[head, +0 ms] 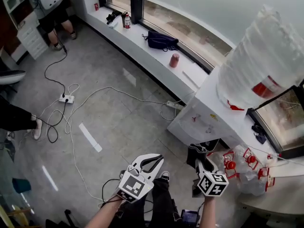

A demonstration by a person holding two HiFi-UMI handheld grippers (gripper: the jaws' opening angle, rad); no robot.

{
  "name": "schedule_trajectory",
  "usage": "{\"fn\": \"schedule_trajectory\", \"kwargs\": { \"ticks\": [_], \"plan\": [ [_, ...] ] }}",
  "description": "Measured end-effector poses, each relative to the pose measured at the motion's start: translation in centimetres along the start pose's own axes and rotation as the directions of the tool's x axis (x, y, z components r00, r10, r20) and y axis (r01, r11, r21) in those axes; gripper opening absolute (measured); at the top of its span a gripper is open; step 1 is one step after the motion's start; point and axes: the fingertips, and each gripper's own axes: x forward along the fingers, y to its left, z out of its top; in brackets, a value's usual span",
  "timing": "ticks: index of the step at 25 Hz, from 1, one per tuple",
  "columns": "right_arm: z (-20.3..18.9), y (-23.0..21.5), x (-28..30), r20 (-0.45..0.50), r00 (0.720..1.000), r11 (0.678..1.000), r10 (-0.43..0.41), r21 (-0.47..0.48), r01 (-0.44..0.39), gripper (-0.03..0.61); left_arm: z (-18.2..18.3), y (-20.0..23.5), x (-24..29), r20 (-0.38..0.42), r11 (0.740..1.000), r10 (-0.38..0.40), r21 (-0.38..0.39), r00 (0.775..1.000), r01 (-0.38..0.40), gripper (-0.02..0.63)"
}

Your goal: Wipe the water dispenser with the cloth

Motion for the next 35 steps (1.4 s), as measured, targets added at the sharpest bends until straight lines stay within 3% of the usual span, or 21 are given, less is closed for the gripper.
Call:
{"fn": "schedule_trajectory", "kwargs": {
  "ticks": [9,17,23,35],
  "plan": [
    [1.6,4.8,-10.4,0.112,0.993,0.998,-0.021,0.063,0.014,0.109,1.2,-3.6,-7.4,-0.006,0.999,-0.035,-0.008,0.999,0.035,0.020],
    [1.2,6.1,-17.2,0.208,0.977,0.990,-0.053,0.136,0.025,0.109,3.9,-8.5,-9.6,0.020,0.985,-0.149,0.095,0.989,0.146,0.020],
    [-0.1,3.8,-22.2,0.258,0.960,0.979,-0.110,0.192,0.061,0.109,6.2,-12.8,-8.8,0.053,0.969,-0.216,0.139,0.975,0.207,0.020],
    [-5.5,0.9,-31.5,0.307,0.949,0.972,-0.079,0.236,0.004,0.109,6.9,-23.9,-10.2,0.052,0.962,-0.244,0.142,0.968,0.235,0.020]
  ]
}}
